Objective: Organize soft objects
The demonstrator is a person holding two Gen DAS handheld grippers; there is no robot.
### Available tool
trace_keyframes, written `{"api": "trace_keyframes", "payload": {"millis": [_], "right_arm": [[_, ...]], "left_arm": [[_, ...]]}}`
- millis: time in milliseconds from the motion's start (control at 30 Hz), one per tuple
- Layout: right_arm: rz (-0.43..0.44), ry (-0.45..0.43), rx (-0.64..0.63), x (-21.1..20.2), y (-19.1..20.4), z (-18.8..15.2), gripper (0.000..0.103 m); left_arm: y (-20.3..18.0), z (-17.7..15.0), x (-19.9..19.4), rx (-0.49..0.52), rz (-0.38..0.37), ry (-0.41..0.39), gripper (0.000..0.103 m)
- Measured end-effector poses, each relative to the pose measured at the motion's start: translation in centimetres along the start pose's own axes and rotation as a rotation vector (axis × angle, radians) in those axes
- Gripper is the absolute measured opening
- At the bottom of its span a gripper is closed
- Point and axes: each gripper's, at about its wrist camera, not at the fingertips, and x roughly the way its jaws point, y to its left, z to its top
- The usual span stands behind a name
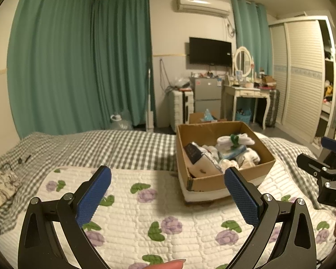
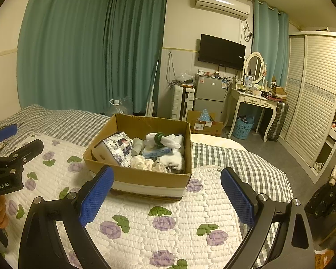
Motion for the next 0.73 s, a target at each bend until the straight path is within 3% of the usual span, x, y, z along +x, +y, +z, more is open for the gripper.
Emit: {"api": "trace_keyframes", "payload": {"millis": [733], "right_arm": [[0.006, 0.008, -0.004, 0.13, -0.21, -0.14, 0.097]], "left_arm": [[-0.43, -0.72, 0.37, 0.014, 0.007, 0.018, 0.102]]}}
